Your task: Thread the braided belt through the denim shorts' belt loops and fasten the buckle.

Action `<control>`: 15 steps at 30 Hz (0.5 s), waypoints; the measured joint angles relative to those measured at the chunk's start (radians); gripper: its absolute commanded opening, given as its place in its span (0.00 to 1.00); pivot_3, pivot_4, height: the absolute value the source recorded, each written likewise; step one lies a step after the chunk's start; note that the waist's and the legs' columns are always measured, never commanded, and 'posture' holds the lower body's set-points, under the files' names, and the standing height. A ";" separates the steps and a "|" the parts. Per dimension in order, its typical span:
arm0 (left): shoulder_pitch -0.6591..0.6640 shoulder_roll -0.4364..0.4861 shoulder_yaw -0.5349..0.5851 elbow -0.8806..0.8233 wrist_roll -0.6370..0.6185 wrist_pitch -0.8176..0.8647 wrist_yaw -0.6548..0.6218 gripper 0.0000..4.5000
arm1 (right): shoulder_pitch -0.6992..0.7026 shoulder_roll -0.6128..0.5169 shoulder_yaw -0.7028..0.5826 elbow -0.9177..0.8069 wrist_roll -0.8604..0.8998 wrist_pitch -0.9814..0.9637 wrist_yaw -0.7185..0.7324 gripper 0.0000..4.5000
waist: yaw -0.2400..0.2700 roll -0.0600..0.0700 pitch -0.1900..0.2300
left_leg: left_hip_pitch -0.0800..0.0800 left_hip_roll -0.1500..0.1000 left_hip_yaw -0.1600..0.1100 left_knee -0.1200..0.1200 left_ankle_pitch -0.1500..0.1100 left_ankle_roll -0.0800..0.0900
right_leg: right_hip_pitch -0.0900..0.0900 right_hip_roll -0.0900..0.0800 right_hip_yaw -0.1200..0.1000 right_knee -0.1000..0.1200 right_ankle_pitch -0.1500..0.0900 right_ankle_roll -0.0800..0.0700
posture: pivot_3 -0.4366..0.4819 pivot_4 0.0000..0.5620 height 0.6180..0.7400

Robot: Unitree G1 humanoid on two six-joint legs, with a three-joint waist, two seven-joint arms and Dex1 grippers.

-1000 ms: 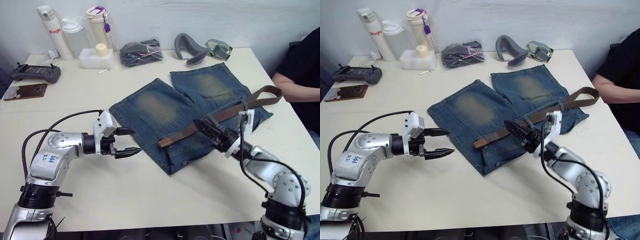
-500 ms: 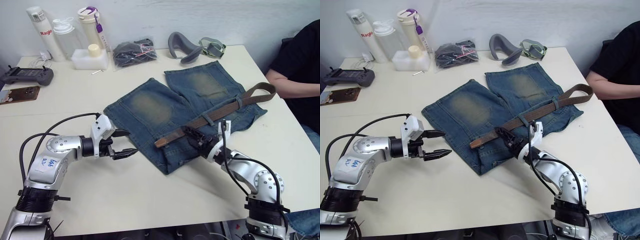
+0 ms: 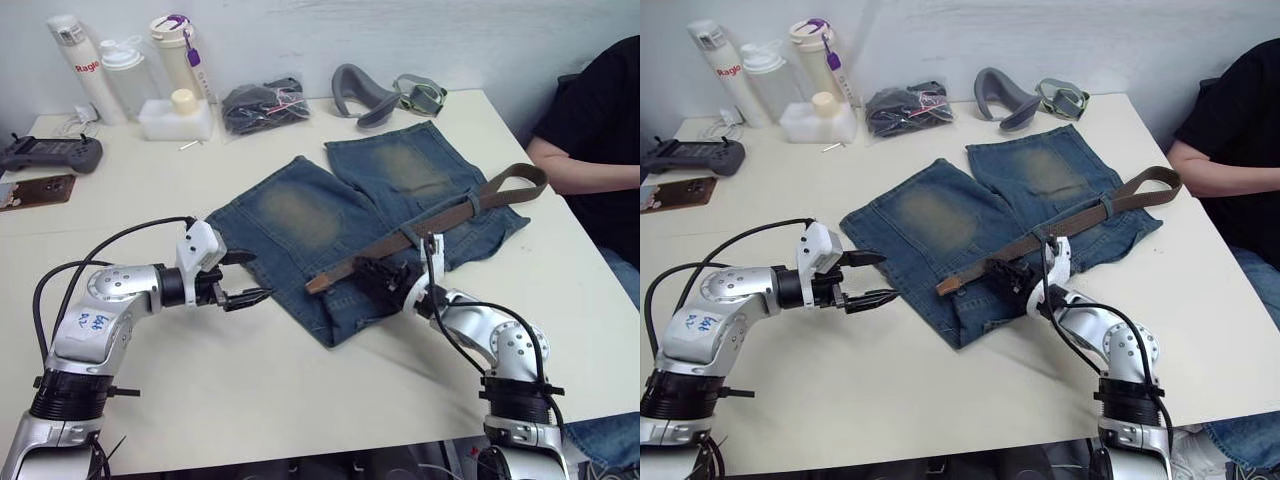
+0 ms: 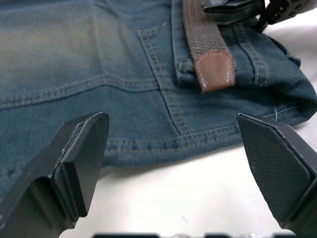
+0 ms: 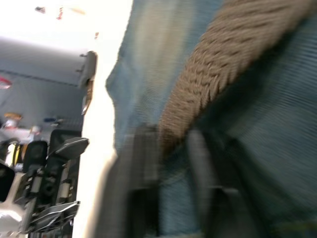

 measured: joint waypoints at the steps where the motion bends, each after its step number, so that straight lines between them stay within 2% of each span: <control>1: 0.000 0.000 0.000 0.001 0.000 -0.003 0.000 1.00 | 0.001 0.001 -0.001 0.001 -0.002 -0.001 0.000 0.02 | 0.001 0.000 0.000 | 0.000 0.000 0.000 0.000 0.000 0.000 | 0.000 0.000 0.000 0.000 0.000 0.000 | 0.48 0.27 1.00; 15: 0.000 0.000 -0.004 0.011 0.019 -0.008 -0.002 1.00 | -0.028 -0.048 -0.052 -0.043 0.000 -0.042 0.039 0.02 | 0.001 0.000 0.000 | -0.001 0.000 0.001 0.000 0.000 0.000 | -0.002 0.000 0.000 0.000 0.000 0.000 | 0.48 0.27 1.00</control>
